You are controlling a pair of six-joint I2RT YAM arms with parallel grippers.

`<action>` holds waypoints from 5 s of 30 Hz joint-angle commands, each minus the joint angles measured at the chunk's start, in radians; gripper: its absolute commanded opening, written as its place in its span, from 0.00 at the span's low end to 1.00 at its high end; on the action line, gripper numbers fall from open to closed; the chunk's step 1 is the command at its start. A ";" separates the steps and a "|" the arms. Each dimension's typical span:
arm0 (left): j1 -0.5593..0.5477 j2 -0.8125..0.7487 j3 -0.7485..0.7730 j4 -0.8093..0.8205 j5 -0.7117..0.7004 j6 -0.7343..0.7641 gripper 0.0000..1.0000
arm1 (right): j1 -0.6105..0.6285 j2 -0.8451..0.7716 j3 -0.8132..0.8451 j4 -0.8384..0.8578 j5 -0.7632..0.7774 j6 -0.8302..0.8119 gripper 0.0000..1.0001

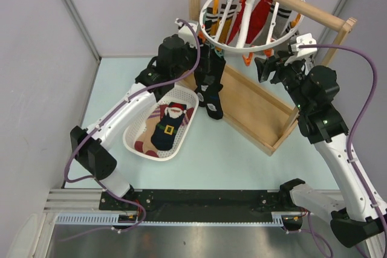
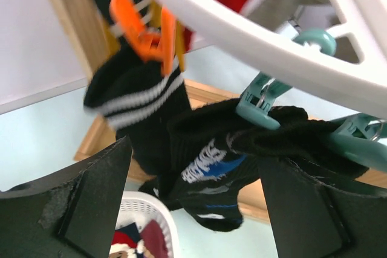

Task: Clip the socks to the hanger
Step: Clamp the sock onto the hanger, then open the clamp at the hanger.

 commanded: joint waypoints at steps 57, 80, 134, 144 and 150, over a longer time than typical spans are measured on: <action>-0.205 -0.048 -0.432 1.141 0.259 0.167 0.82 | -0.024 0.054 0.028 0.106 -0.244 0.070 0.67; -0.168 0.113 -0.277 1.174 0.329 0.077 0.46 | -0.024 0.011 0.029 0.111 -0.256 0.083 0.67; -0.254 -0.064 -0.283 0.771 0.298 0.311 0.05 | 0.046 0.147 0.048 0.250 -0.295 0.293 0.61; -0.277 -0.079 -0.292 0.742 0.316 0.316 0.05 | 0.057 0.173 0.048 0.289 -0.238 0.317 0.55; -0.280 -0.090 -0.304 0.740 0.316 0.322 0.08 | 0.062 0.170 0.048 0.292 -0.227 0.326 0.41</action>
